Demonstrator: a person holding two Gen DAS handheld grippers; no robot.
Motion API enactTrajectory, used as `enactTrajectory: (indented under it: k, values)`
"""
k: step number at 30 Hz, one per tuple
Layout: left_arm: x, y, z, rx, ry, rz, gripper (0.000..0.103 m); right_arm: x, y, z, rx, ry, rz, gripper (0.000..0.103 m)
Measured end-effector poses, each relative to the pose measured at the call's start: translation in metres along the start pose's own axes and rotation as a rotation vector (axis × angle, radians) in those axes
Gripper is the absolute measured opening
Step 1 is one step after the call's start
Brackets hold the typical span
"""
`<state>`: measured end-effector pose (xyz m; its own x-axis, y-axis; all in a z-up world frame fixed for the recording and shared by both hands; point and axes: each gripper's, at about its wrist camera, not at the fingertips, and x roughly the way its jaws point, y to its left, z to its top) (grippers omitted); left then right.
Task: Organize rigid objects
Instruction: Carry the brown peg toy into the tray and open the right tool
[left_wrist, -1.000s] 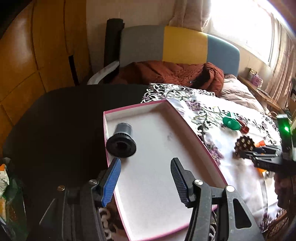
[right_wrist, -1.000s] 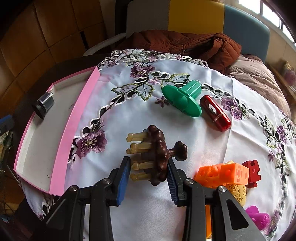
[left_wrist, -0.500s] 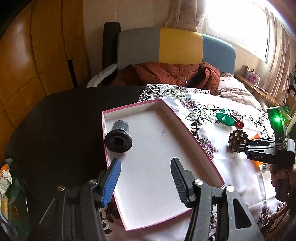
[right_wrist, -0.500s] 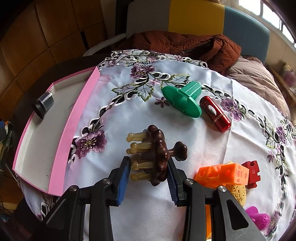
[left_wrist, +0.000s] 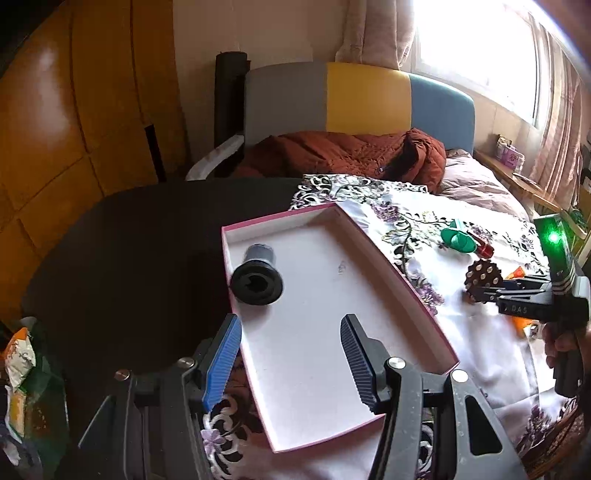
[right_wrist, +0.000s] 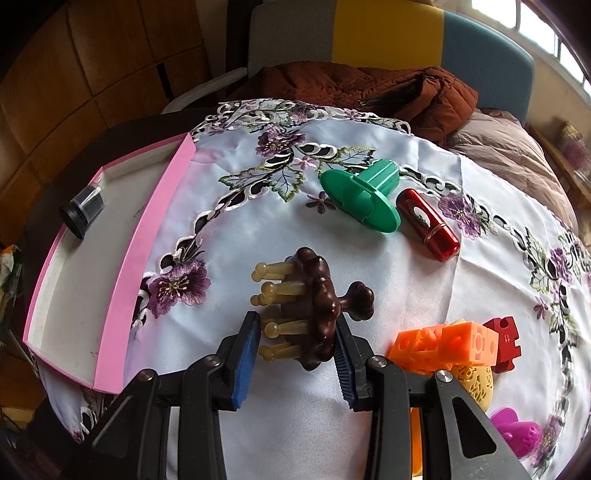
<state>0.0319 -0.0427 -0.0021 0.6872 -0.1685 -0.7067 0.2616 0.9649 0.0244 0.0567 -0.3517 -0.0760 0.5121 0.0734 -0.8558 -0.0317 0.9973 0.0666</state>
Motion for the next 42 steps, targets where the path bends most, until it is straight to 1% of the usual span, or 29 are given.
enactTrajectory:
  k: [3, 5, 8, 12, 16, 20, 24, 28, 31, 34, 37, 39, 42]
  values:
    - [0.0, 0.006, -0.003, -0.006, 0.003, 0.003, 0.057, -0.001, 0.003, 0.002, 0.018, -0.002, -0.01, 0.039]
    - [0.001, 0.011, -0.006, -0.016, 0.008, 0.005, 0.057, -0.004, 0.007, 0.005, 0.033, -0.008, 0.005, 0.038]
    - [0.002, 0.017, -0.01, -0.031, 0.01, 0.006, 0.057, -0.01, 0.023, 0.012, 0.018, -0.028, 0.026, 0.039]
    - [0.001, 0.024, -0.01, -0.049, 0.005, 0.007, 0.057, -0.023, 0.058, 0.03, -0.025, -0.068, 0.088, 0.039]
    - [-0.003, 0.03, -0.009, -0.057, -0.01, 0.009, 0.057, -0.027, 0.099, 0.05, -0.082, -0.095, 0.132, 0.039]
    - [-0.008, 0.035, -0.009, -0.054, -0.025, 0.021, 0.057, -0.013, 0.137, 0.069, -0.138, -0.09, 0.157, 0.039]
    - [-0.009, 0.041, -0.009, -0.056, -0.028, 0.034, 0.057, 0.017, 0.162, 0.085, -0.151, -0.054, 0.134, 0.039]
    - [-0.009, 0.044, -0.011, -0.055, -0.026, 0.039, 0.057, 0.05, 0.174, 0.096, -0.13, 0.003, 0.102, 0.039]
    - [-0.01, 0.045, -0.013, -0.051, -0.028, 0.044, 0.057, 0.063, 0.181, 0.1, -0.132, 0.014, 0.081, 0.041]
    - [-0.009, 0.047, -0.013, -0.054, -0.027, 0.045, 0.057, 0.059, 0.184, 0.101, -0.126, 0.001, 0.091, 0.045]
    - [-0.01, 0.048, -0.014, -0.059, -0.025, 0.046, 0.057, 0.052, 0.186, 0.099, -0.139, -0.016, 0.102, 0.055]
    - [-0.011, 0.048, -0.014, -0.061, -0.026, 0.044, 0.057, 0.045, 0.185, 0.096, -0.14, -0.032, 0.11, 0.056]
    - [-0.012, 0.047, -0.015, -0.057, -0.026, 0.043, 0.057, 0.036, 0.182, 0.092, -0.138, -0.052, 0.116, 0.061]
